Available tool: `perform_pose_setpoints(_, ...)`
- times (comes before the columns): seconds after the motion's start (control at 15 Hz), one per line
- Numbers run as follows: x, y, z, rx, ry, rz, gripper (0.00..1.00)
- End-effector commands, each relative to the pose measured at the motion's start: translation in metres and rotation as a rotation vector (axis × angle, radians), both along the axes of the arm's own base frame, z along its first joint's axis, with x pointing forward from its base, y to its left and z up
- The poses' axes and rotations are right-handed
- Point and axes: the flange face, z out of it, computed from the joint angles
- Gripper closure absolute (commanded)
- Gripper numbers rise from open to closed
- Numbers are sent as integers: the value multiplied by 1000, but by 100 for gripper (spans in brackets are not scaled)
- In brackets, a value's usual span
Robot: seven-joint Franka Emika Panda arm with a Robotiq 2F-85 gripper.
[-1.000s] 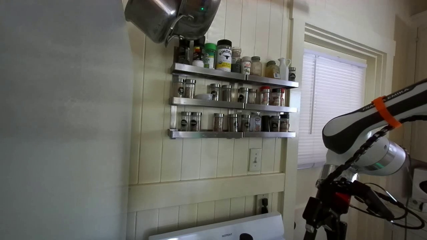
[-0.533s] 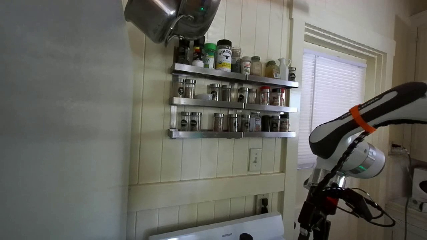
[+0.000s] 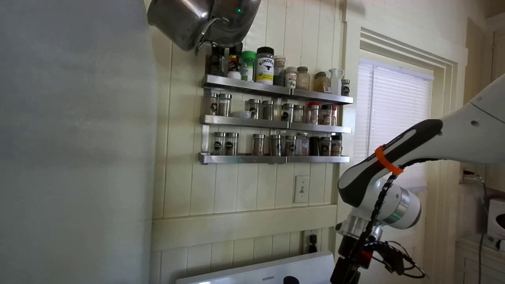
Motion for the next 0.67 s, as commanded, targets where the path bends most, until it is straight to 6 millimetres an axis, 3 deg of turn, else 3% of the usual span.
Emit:
perform_pose_setpoints(0.0, 12, 25, -12, -3, -28, 53, 0)
perform_pose_setpoints(0.07, 5, 15, -5, -12, -13, 35, 0)
perform_pose_setpoints(0.4, 10, 25, -9, -13, -12, 56, 0)
perform_pose_setpoints(0.6, 10, 38, -22, -12, 13, 105, 0)
